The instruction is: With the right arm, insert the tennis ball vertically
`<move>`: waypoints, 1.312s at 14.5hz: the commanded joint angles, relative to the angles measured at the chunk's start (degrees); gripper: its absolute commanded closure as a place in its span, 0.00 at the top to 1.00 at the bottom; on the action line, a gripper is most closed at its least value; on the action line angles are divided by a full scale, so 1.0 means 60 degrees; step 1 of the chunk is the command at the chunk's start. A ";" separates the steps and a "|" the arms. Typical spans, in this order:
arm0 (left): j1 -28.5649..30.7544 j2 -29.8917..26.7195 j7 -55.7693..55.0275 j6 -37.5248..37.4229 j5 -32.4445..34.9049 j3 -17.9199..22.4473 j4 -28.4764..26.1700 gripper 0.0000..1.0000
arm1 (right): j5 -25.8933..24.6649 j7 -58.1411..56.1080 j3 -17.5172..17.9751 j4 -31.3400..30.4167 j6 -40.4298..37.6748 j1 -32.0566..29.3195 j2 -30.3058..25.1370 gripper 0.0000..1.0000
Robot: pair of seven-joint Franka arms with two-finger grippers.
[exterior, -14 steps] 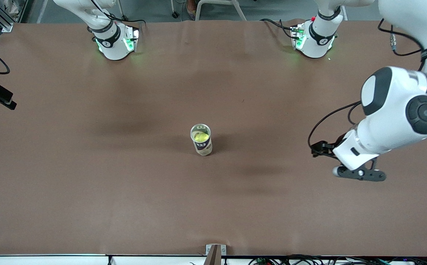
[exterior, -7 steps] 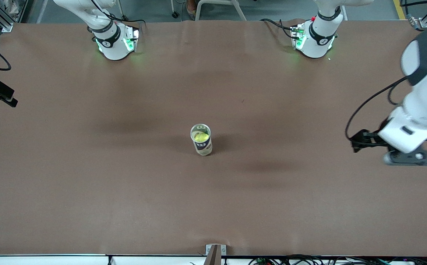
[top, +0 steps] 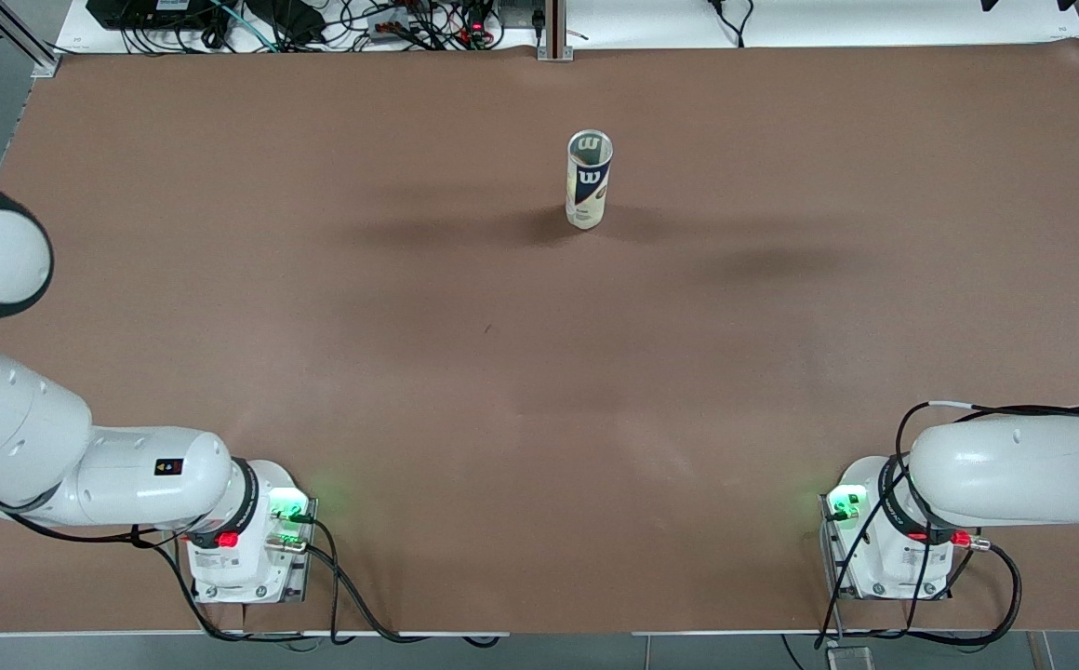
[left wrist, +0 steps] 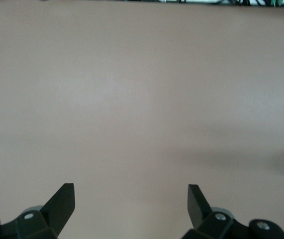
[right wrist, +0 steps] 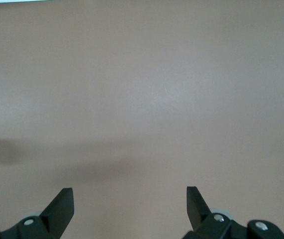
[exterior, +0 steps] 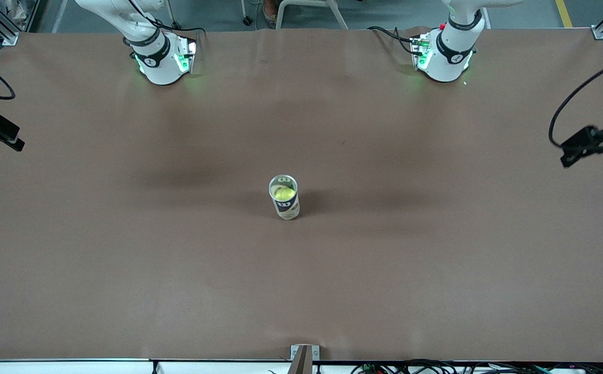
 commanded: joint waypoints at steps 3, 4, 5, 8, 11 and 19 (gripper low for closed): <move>-0.0236 -0.1292 0.0026 -0.0108 -0.0215 -0.0011 -0.1644 1.00 | -0.0046 0.0072 0.0115 -0.0197 0.0137 -0.0104 -0.0149 1.00; -0.0266 -0.1424 0.0026 -0.0094 -0.0506 -0.0011 -0.1820 1.00 | -0.0060 0.0072 0.0115 -0.0182 0.0152 -0.0104 -0.0149 1.00; -0.0266 -0.1672 0.0026 -0.0021 -0.0813 0.0004 -0.2141 1.00 | -0.0061 0.0057 0.0101 -0.0197 0.0166 -0.0104 -0.0149 1.00; -0.0455 -0.2231 0.0011 0.0624 -0.0889 -0.0025 -0.3197 1.00 | -0.0061 0.0057 0.0115 -0.0182 0.0166 -0.0090 -0.0149 1.00; -0.0427 -0.2114 0.0026 0.0800 -0.1270 -0.0040 -0.3140 1.00 | -0.0061 0.0057 0.0115 -0.0139 0.0108 -0.0075 -0.0149 1.00; -0.0383 -0.1674 0.0026 0.0624 -0.1168 -0.0055 -0.3067 1.00 | -0.0061 0.0057 0.0115 -0.0065 0.0049 -0.0075 -0.0164 1.00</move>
